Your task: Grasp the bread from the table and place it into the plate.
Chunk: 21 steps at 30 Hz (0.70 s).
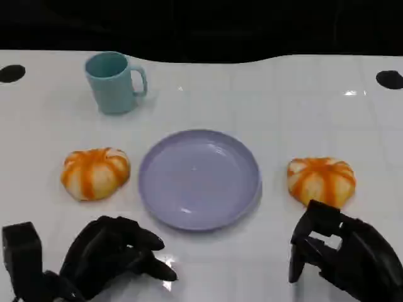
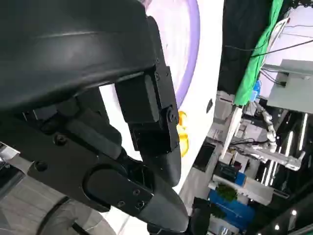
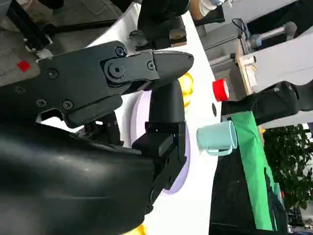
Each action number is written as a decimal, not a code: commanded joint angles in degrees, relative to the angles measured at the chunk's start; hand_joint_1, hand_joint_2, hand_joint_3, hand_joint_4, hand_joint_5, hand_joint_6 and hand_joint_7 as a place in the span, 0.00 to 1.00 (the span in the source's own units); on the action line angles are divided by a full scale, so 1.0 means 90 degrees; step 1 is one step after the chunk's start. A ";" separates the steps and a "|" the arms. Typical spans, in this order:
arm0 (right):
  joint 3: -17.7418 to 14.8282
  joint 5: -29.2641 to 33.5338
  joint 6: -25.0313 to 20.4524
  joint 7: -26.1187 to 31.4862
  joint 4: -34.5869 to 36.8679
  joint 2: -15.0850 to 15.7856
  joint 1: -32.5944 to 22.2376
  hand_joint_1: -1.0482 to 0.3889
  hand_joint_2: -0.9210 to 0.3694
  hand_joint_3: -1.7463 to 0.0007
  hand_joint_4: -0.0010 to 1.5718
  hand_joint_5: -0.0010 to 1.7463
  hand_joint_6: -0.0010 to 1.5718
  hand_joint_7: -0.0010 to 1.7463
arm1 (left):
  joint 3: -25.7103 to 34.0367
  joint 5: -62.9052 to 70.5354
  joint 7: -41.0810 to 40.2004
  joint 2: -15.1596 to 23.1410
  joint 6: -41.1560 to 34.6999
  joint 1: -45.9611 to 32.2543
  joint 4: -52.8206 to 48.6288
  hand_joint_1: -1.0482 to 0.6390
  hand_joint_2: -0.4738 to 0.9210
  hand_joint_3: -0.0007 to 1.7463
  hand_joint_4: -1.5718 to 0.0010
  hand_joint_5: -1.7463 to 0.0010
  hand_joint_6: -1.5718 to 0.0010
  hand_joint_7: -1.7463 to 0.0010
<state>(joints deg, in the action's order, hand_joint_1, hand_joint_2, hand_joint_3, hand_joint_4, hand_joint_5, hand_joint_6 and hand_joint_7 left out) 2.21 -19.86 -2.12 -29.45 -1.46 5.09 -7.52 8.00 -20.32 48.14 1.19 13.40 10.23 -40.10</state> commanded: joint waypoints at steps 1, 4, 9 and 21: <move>-0.0056 0.0000 0.0036 0.0003 -0.0049 0.0057 -0.0019 0.36 0.00 0.86 0.38 1.00 0.36 0.85 | 0.0018 0.0015 -0.0039 0.0119 -0.0033 -0.0038 0.0032 0.00 0.81 0.00 0.00 0.87 0.00 0.94; -0.0062 -0.0029 0.0029 -0.0011 -0.0044 0.0047 -0.0012 0.36 0.00 0.87 0.38 1.00 0.36 0.85 | 0.0012 0.0024 -0.0050 0.0117 -0.0029 -0.0044 0.0042 0.00 0.81 0.00 0.00 0.87 0.00 0.94; -0.0056 0.0022 0.0054 0.0010 -0.0025 0.0048 -0.0011 0.36 0.00 0.86 0.38 1.00 0.36 0.85 | 0.0010 0.0044 -0.0038 0.0120 0.0032 -0.0028 0.0004 0.00 0.82 0.00 0.00 0.87 0.00 0.94; -0.0063 0.0005 0.0077 -0.0046 0.0026 0.0045 0.0001 0.36 0.00 0.86 0.39 1.00 0.36 0.85 | 0.0023 0.0025 0.0001 0.0116 0.0034 0.0001 -0.0057 0.00 0.81 0.00 0.00 0.88 0.00 0.95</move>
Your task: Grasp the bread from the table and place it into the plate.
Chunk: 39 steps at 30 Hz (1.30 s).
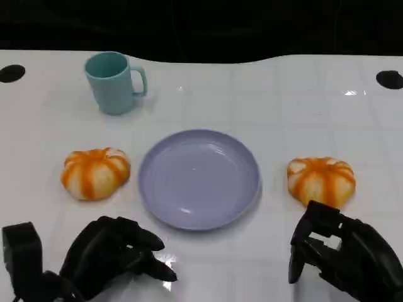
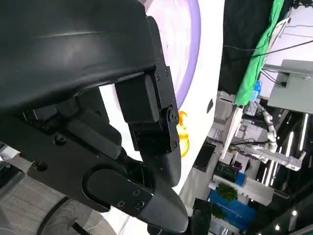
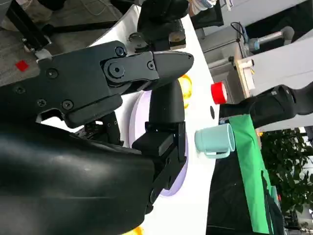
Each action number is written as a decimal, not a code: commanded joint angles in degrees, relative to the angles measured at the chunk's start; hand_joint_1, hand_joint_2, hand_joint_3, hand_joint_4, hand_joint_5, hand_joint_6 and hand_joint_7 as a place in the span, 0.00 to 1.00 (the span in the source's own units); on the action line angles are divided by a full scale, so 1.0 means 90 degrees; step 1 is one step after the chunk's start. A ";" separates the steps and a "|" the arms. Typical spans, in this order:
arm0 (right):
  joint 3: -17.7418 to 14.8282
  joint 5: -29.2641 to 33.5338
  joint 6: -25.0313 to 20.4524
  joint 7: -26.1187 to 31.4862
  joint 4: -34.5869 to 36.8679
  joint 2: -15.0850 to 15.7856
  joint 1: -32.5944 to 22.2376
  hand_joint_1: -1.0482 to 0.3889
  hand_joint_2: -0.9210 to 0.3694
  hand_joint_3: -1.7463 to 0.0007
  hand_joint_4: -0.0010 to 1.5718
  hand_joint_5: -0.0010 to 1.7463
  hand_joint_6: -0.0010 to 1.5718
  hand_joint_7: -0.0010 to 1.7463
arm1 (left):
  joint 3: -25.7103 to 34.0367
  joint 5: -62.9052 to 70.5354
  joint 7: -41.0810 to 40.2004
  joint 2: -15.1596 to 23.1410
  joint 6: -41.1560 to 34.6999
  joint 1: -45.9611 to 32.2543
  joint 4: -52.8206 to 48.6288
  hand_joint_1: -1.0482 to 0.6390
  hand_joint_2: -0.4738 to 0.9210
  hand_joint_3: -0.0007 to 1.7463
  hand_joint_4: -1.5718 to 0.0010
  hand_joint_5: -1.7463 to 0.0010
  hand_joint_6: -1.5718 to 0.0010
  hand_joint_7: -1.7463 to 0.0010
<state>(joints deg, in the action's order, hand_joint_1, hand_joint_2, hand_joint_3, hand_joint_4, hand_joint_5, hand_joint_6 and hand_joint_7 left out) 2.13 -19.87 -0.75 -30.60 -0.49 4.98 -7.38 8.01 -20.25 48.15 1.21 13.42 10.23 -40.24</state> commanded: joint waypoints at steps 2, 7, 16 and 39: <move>-0.0055 0.0019 -0.0079 0.0093 -0.0097 0.0072 -0.0024 0.36 0.00 0.86 0.39 1.00 0.36 0.85 | 0.0017 0.0031 0.0016 0.0110 0.0089 0.0011 -0.0081 0.00 0.82 0.00 0.00 0.88 0.00 0.95; -0.0057 0.0054 0.0136 -0.0004 -0.0062 0.0104 0.0001 0.35 0.00 0.86 0.38 1.00 0.36 0.84 | 0.0025 0.0020 0.0036 0.0100 0.0136 0.0076 -0.0203 0.00 0.82 0.00 0.00 0.89 0.00 0.96; -0.0180 0.0484 0.1284 -0.0173 0.0308 0.0249 0.0405 0.34 0.00 0.85 0.30 0.97 0.30 0.77 | 0.0054 -0.0040 0.0035 0.0060 0.0036 0.0157 -0.0331 0.00 0.81 0.00 0.00 0.90 0.01 0.97; -0.0068 0.5149 0.2952 0.1768 0.0086 0.2127 0.1277 0.30 0.00 0.98 0.23 0.12 0.20 0.00 | 0.0056 -0.0045 0.0049 0.0061 0.0024 0.0122 -0.0305 0.01 0.81 0.00 0.00 0.90 0.01 0.99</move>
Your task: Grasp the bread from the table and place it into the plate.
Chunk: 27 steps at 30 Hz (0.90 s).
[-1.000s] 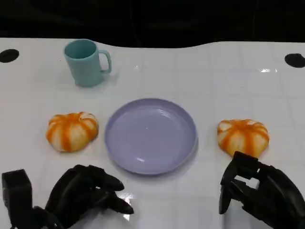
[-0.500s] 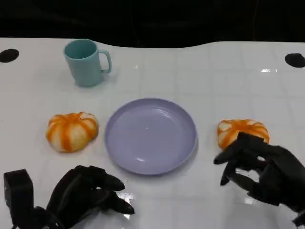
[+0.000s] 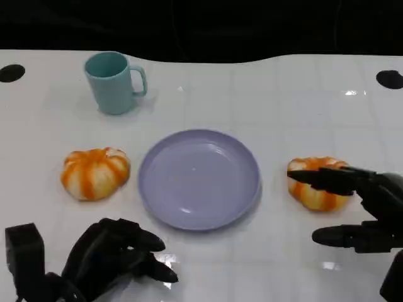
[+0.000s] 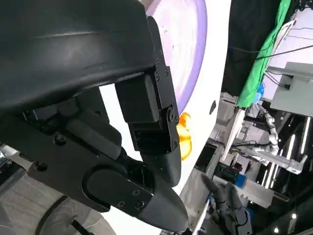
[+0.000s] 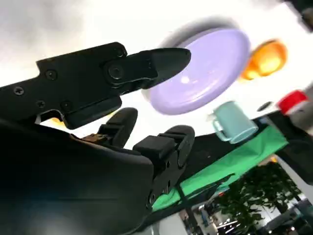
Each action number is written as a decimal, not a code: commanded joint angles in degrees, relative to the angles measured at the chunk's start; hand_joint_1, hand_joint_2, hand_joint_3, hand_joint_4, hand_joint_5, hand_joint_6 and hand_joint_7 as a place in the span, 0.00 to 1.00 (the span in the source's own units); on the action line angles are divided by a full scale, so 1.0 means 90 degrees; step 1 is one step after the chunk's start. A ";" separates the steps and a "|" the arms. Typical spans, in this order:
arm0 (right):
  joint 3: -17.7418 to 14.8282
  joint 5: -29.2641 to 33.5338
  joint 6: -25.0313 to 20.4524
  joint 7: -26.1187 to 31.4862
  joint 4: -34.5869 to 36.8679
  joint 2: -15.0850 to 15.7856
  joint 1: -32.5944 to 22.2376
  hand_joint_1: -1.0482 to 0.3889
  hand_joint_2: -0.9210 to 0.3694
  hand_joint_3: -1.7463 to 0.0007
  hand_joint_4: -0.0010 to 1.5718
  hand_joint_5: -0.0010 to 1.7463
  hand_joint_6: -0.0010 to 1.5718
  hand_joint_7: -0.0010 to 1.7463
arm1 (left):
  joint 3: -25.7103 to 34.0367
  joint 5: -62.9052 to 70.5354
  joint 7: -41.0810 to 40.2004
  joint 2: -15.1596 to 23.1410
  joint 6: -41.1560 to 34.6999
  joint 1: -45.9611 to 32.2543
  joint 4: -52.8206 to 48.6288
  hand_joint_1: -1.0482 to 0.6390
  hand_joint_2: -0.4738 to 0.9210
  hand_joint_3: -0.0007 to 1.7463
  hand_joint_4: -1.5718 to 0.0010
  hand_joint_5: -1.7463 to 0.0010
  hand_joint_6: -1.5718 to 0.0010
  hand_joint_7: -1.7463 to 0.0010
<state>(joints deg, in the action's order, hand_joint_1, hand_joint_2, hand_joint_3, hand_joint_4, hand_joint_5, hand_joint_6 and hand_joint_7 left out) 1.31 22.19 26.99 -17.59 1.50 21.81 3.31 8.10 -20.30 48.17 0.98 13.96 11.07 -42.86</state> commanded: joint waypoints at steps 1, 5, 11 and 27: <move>0.0054 0.0617 -0.0131 0.0415 -0.0129 0.0294 0.0109 0.31 0.01 0.98 0.23 0.11 0.19 0.00 | 0.0052 -0.0054 0.0051 0.0085 -0.0060 0.0026 -0.0007 0.01 0.81 0.00 0.00 0.90 0.01 0.99; 0.0204 0.1277 -0.0181 0.0851 -0.0084 0.0386 0.0216 0.31 0.03 1.00 0.23 0.08 0.17 0.00 | 0.0053 -0.0036 0.0031 0.0090 -0.0051 0.0026 -0.0009 0.01 0.81 0.00 0.00 0.90 0.00 0.99; 0.0644 0.2697 -0.0775 0.1402 -0.0134 0.0503 0.0426 0.27 0.01 0.99 0.21 0.05 0.15 0.00 | 0.0037 -0.0001 -0.0023 0.0103 -0.0088 0.0006 0.0022 0.00 0.81 0.00 0.00 0.89 0.00 0.99; 0.1935 0.3800 -0.2167 0.1707 0.1313 0.0275 0.1662 0.18 0.00 0.98 0.14 0.01 0.11 0.00 | 0.0033 -0.0014 0.0045 0.0112 -0.0081 -0.0003 0.0007 0.00 0.80 0.00 0.00 0.89 0.00 0.99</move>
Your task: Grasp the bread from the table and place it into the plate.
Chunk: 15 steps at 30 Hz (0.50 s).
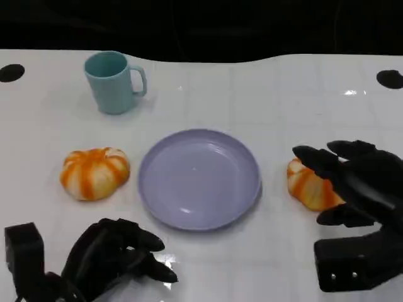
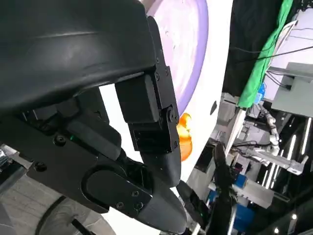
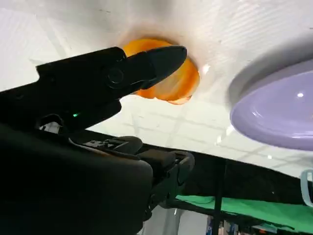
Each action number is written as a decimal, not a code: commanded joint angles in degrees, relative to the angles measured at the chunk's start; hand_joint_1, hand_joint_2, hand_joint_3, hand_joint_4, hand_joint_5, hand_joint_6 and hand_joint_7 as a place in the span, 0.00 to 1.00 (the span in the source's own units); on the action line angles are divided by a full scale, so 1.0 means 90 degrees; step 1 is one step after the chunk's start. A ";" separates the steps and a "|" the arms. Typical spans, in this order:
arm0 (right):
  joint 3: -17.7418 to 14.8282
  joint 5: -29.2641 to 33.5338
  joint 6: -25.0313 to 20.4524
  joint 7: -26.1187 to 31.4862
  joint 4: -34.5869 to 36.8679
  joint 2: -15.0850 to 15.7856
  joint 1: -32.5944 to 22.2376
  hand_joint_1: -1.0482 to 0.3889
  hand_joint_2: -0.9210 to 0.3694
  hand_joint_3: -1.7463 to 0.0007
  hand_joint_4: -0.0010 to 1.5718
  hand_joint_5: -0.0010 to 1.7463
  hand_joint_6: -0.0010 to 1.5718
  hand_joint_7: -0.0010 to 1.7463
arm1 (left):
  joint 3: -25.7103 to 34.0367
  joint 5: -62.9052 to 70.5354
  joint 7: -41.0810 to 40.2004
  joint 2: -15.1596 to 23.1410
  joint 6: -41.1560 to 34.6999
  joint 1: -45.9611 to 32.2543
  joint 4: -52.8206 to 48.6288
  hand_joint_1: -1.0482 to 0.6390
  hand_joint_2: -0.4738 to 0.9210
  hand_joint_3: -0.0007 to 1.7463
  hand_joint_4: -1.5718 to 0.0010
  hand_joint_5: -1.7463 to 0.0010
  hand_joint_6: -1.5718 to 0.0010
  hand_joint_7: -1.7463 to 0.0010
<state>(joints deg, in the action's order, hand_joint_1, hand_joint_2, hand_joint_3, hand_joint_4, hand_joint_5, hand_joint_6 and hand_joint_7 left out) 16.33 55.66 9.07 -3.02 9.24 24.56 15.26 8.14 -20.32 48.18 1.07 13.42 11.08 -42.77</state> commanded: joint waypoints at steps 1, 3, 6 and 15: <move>0.0346 0.0080 -0.0217 0.0082 0.0597 -0.0056 0.0424 0.18 0.00 0.98 0.13 0.01 0.10 0.00 | 0.0030 -0.0010 0.0041 0.0100 -0.0017 -0.0007 -0.0004 0.00 0.80 0.00 0.00 0.89 0.00 0.99; 0.0494 0.0086 -0.0294 0.0120 0.0862 -0.0106 0.0575 0.19 0.00 0.98 0.13 0.01 0.11 0.00 | 0.0025 -0.0006 0.0035 0.0096 -0.0006 -0.0023 0.0018 0.00 0.80 0.00 0.00 0.89 0.00 0.99; 0.0684 0.0067 -0.0368 0.0184 0.1253 -0.0173 0.0787 0.20 0.01 0.99 0.13 0.01 0.11 0.00 | 0.0020 -0.0011 0.0034 0.0082 -0.0001 -0.0038 0.0054 0.00 0.80 0.00 0.00 0.89 0.00 0.99; 0.1143 -0.0006 -0.0457 0.0505 0.2549 -0.0398 0.1372 0.22 0.02 1.00 0.14 0.01 0.12 0.01 | 0.0031 -0.0025 0.0043 0.0069 0.0002 -0.0038 0.0036 0.00 0.80 0.00 0.00 0.89 0.00 0.99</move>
<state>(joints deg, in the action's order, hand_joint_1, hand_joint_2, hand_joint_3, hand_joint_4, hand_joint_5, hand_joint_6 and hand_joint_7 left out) 25.79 56.12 5.47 0.15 29.25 21.19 25.60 8.16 -20.35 48.21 0.98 13.53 10.95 -42.60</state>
